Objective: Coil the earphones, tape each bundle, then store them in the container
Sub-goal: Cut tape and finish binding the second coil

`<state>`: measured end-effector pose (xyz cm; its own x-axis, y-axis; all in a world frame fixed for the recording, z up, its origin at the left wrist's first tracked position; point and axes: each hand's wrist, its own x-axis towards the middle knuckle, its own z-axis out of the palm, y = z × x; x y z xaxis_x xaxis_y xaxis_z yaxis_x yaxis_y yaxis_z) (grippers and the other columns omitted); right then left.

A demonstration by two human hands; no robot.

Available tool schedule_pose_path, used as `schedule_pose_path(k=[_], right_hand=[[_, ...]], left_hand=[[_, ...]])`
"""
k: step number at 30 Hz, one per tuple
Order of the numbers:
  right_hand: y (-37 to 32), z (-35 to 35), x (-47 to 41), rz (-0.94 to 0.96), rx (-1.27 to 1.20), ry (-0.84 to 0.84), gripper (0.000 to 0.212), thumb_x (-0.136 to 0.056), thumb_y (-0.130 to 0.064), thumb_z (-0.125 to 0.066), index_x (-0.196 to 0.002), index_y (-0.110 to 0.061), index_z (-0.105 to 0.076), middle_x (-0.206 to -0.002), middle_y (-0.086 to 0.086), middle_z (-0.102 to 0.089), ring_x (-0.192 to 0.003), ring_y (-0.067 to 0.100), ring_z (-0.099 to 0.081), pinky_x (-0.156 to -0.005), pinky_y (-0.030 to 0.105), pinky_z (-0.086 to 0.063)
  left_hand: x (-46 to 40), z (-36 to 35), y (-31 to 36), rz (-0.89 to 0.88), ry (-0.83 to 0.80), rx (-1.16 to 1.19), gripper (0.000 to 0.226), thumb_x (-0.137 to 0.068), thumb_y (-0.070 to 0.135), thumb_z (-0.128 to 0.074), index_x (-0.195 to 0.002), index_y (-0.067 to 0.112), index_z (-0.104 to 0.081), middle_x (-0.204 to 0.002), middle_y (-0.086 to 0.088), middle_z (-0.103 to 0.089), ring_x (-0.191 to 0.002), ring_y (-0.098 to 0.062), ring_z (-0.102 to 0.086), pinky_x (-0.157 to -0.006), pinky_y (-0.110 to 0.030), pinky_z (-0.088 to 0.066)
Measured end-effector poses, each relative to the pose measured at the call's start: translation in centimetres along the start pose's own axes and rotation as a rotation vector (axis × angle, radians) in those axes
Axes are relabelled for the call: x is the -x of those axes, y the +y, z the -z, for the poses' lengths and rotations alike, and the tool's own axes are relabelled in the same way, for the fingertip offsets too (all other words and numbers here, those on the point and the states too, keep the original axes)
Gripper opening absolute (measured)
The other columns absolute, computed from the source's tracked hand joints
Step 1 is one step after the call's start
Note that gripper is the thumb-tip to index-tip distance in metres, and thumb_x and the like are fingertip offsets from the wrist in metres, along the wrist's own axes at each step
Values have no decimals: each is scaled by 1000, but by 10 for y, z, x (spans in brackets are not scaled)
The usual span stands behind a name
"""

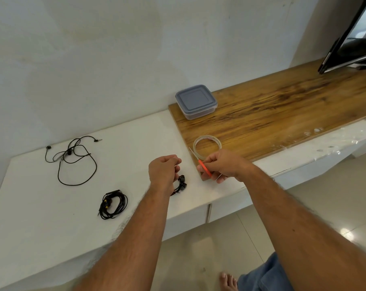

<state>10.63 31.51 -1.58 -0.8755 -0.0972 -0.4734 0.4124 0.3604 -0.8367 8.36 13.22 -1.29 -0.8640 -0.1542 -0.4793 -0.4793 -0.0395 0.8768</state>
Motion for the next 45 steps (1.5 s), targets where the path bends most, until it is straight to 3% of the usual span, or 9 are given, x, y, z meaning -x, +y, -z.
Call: schedule_pose_path(k=[6,14,20,25,28,34,39,45], right_hand=[[-2,1,0,4,-8,51,25,-80,-27,-79,-93,-5,-76,-79,8,-74,-57,11,-57,-54,23,-53],[-6,7,-4,13,215,188,6,-79,-26,-80,-73,-25,-77,-61,-7,-69,-58,8,-58,-54,22,-52],[-15,12,-9,-20,454,260,15,-75,-36,-81,-81,-23,-79,-72,-5,-72,-69,9,-63,-62,26,-56],[-22,14,-13,-21,614,290,16,-78,-35,-79,-86,-22,-79,-75,-7,-71,-71,5,-60,-57,21,-45],[-25,12,-16,-30,728,306,19,-78,-37,-78,-90,-23,-79,-79,-7,-71,-77,7,-62,-68,26,-54],[-31,7,-18,-36,897,324,15,-83,-33,-73,-92,-23,-78,-78,-6,-68,-69,5,-57,-61,23,-47],[-38,-2,-19,-74,1014,341,15,-83,-32,-72,-92,-20,-76,-78,-2,-66,-77,15,-63,-70,30,-56],[-59,-6,-19,-56,1274,339,14,-92,-22,-62,-101,-12,-69,-75,1,-51,-76,18,-53,-70,29,-48]], left_hand=[[-2,0,-2,-11,7,1,13,-90,4,-60,-85,14,-67,-88,-6,-71,-59,-7,-56,-50,-19,-44],[-4,-9,1,-55,2,-26,10,-90,3,-60,-87,10,-67,-83,-5,-69,-57,-8,-55,-43,-17,-43],[-10,-16,1,-80,12,-42,12,-90,4,-59,-87,13,-66,-82,-2,-69,-58,-8,-56,-45,-19,-43],[-15,-18,1,-94,16,-48,11,-90,4,-58,-94,10,-67,-82,-1,-69,-59,-8,-56,-47,-21,-43],[-18,-17,0,-112,27,-64,13,-90,4,-57,-90,13,-66,-83,-1,-69,-61,-9,-58,-50,-22,-45],[-16,-3,4,-134,22,-42,12,-89,5,-59,-90,14,-67,-84,-1,-70,-61,-9,-57,-50,-23,-44],[-8,23,15,-158,14,-21,12,-89,8,-60,-96,14,-68,-87,0,-71,-61,-8,-57,-51,-21,-46],[2,62,33,-191,-3,-2,11,-90,8,-62,-95,15,-68,-86,1,-72,-56,-7,-54,-47,-19,-44]])
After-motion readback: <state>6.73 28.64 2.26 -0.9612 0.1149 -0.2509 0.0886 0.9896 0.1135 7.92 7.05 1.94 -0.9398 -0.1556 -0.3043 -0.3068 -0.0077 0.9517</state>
